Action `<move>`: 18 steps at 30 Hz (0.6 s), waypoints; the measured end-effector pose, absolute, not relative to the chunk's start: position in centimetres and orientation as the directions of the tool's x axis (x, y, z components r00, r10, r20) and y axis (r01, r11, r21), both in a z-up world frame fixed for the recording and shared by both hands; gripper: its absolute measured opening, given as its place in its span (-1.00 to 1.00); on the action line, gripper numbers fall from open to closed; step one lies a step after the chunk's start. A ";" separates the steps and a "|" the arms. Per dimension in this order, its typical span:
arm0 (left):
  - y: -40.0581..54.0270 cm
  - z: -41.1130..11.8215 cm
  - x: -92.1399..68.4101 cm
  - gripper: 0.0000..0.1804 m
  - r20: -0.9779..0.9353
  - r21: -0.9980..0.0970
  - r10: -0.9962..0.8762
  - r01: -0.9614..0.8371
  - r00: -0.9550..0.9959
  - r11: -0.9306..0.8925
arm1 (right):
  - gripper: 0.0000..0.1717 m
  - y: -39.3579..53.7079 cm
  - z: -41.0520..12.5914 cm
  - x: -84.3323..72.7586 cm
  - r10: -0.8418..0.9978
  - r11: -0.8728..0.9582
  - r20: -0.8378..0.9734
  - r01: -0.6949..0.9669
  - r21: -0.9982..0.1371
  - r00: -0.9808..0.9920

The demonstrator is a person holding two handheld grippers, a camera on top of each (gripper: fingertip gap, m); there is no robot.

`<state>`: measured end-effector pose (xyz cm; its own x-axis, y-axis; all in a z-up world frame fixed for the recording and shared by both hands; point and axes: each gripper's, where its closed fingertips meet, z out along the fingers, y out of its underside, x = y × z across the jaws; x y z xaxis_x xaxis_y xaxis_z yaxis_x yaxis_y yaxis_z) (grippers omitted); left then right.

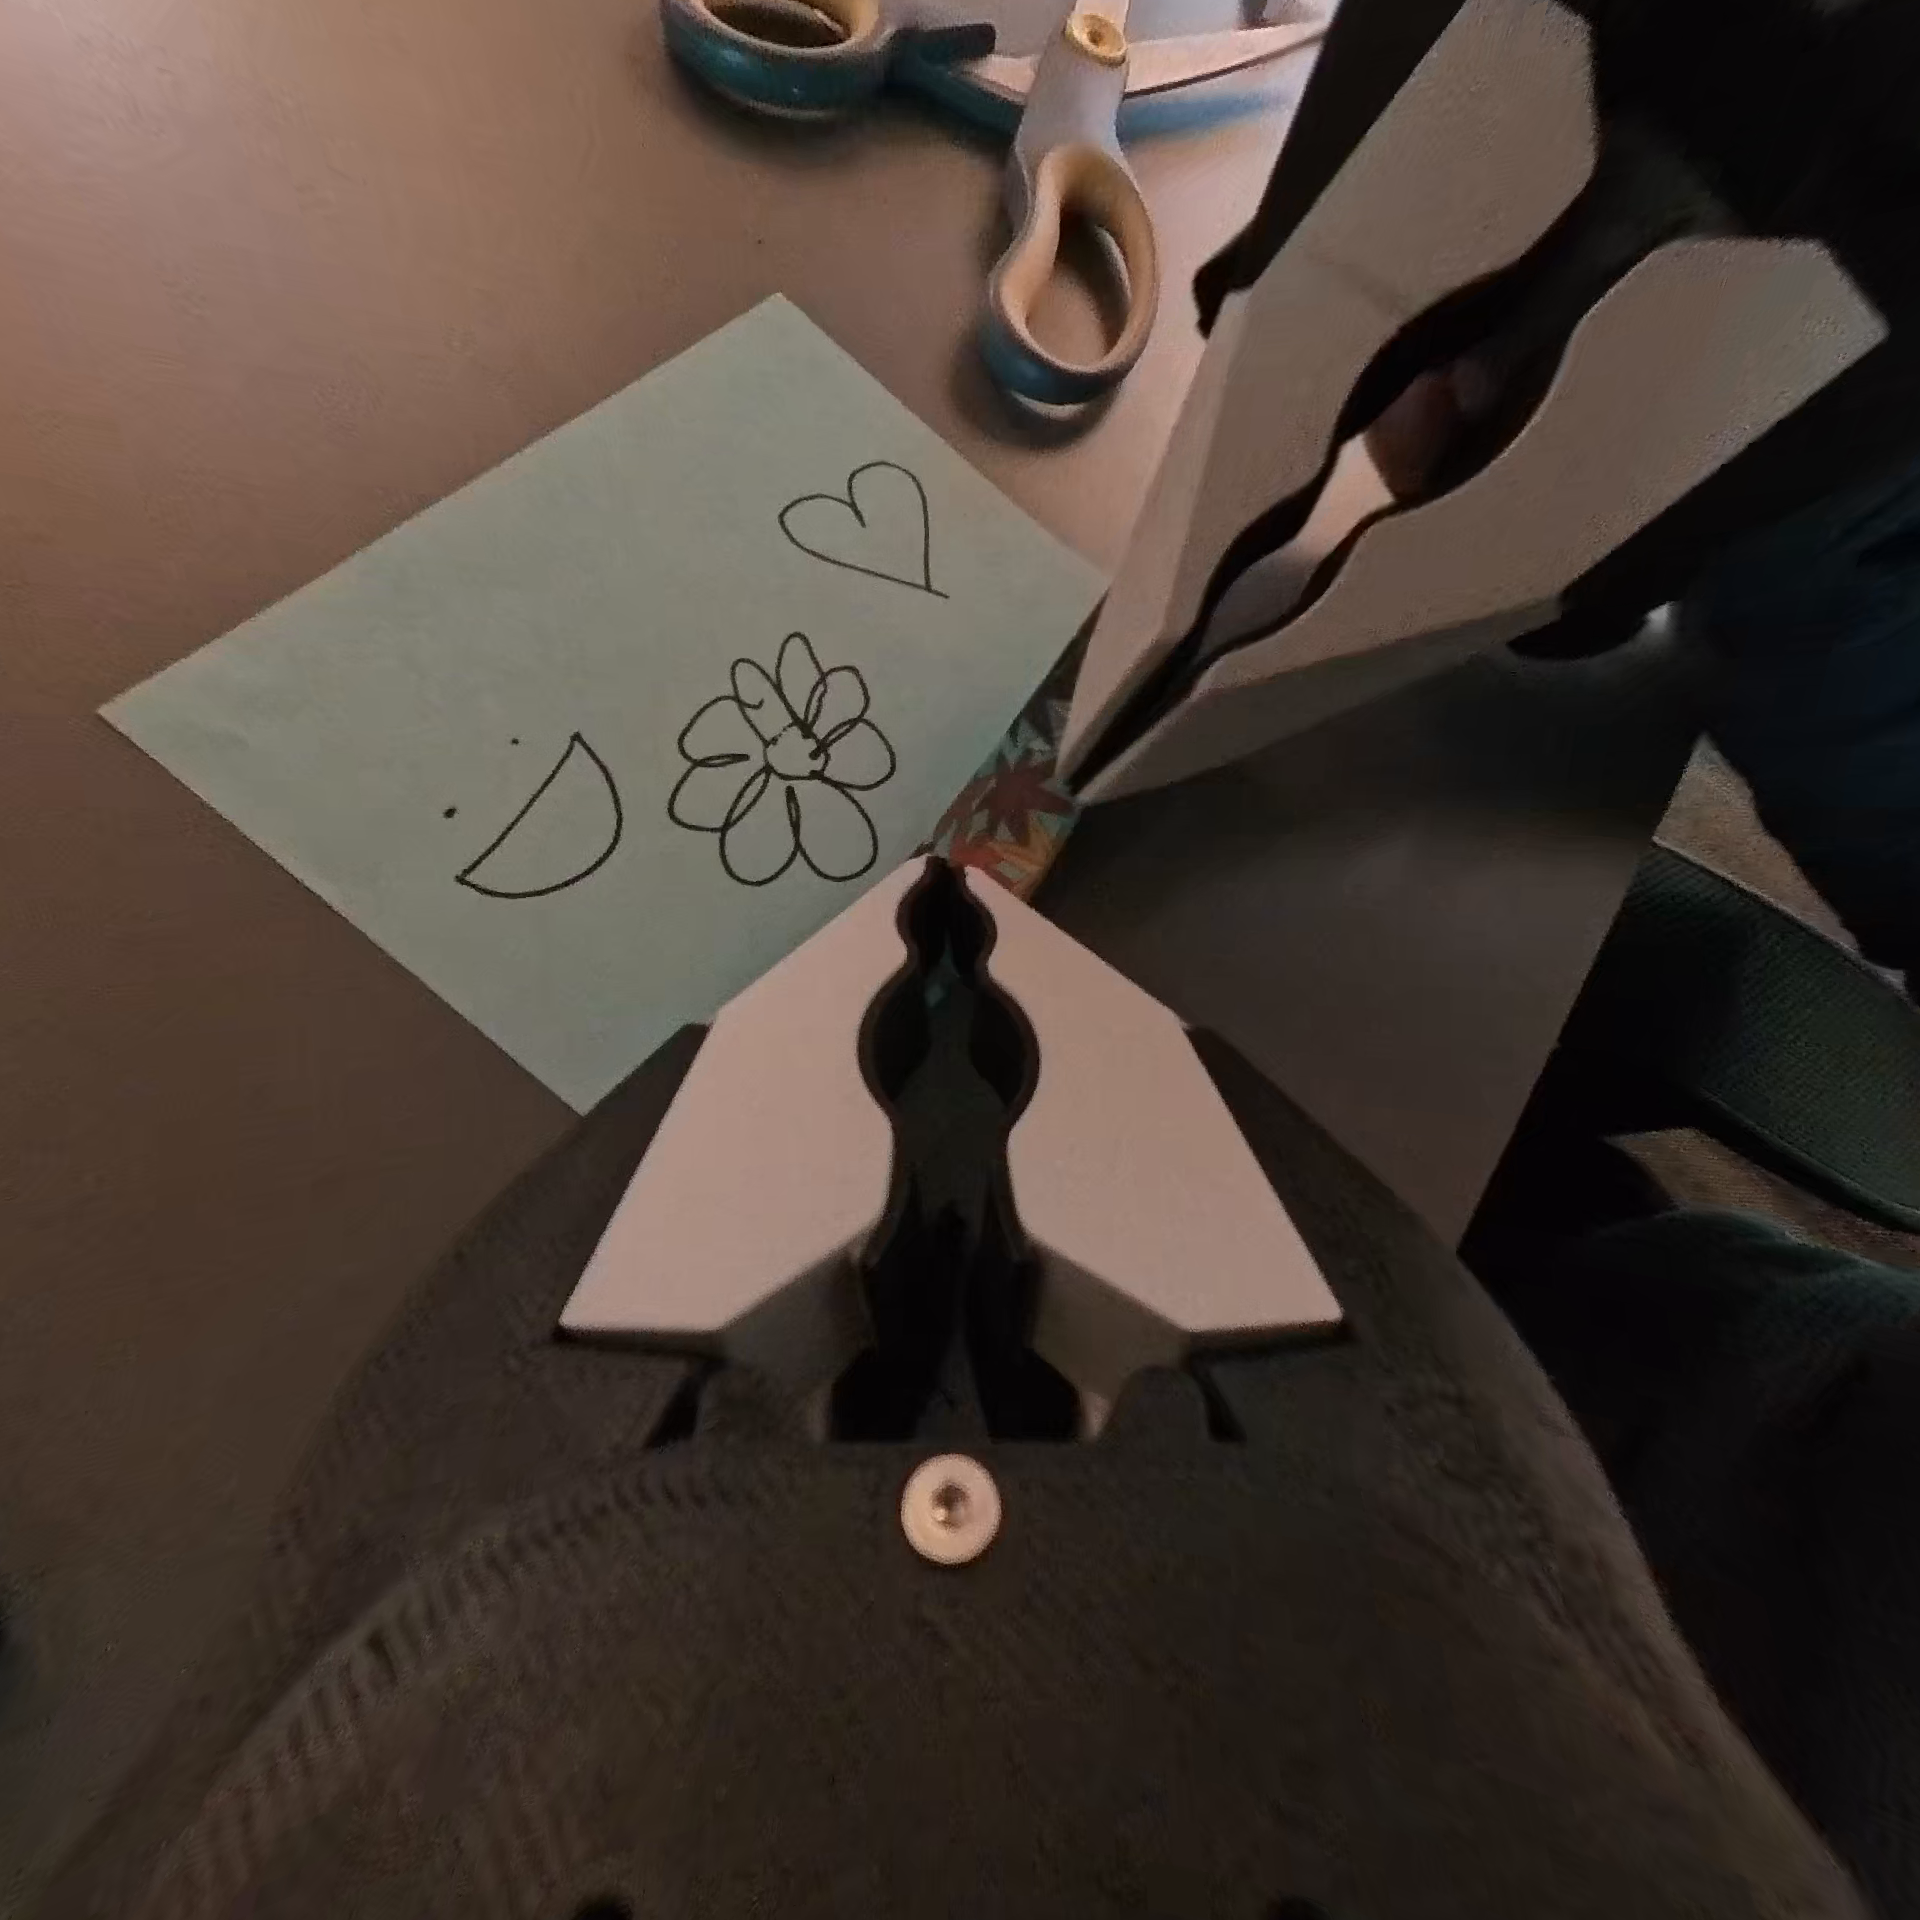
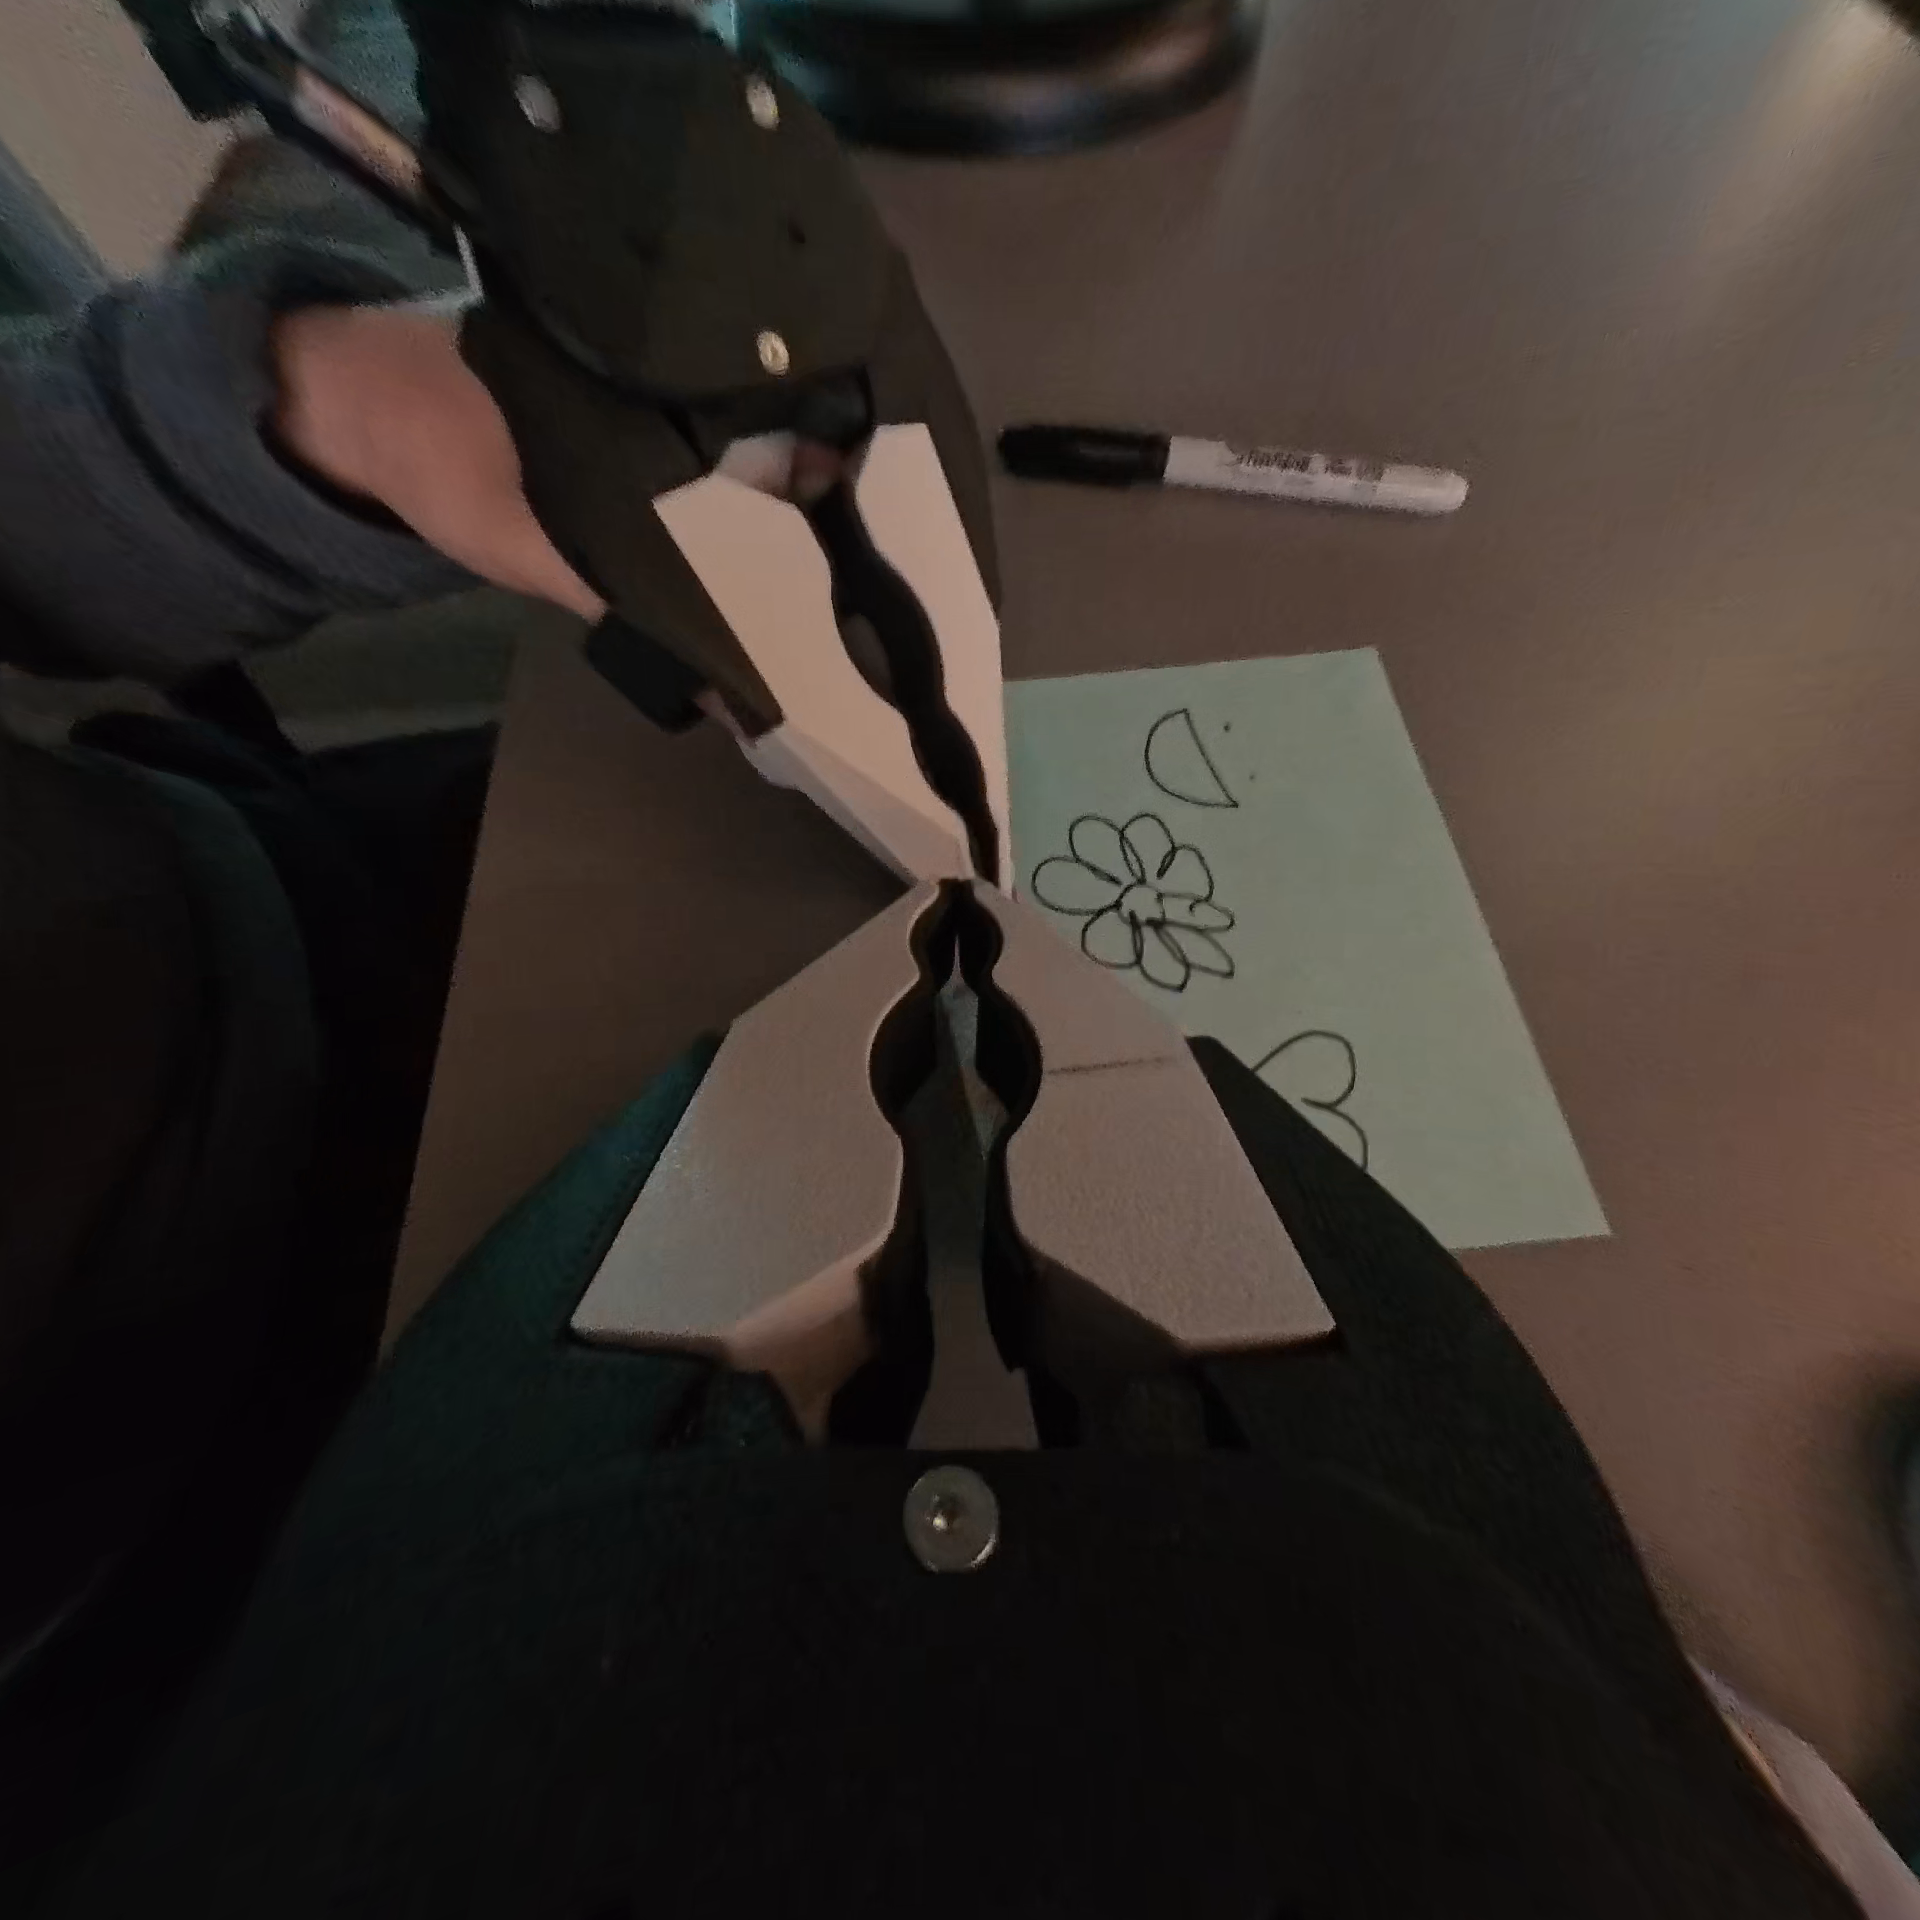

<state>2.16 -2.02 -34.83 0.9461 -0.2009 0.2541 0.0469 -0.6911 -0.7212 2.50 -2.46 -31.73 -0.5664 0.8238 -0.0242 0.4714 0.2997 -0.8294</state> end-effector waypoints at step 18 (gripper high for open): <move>-6.2 -34.8 -0.3 -1.00 0.223 -0.729 -0.272 -0.025 0.936 -0.684 | -1.00 -0.3 -34.8 4.7 0.847 0.289 -0.101 0.613 -0.735 -0.521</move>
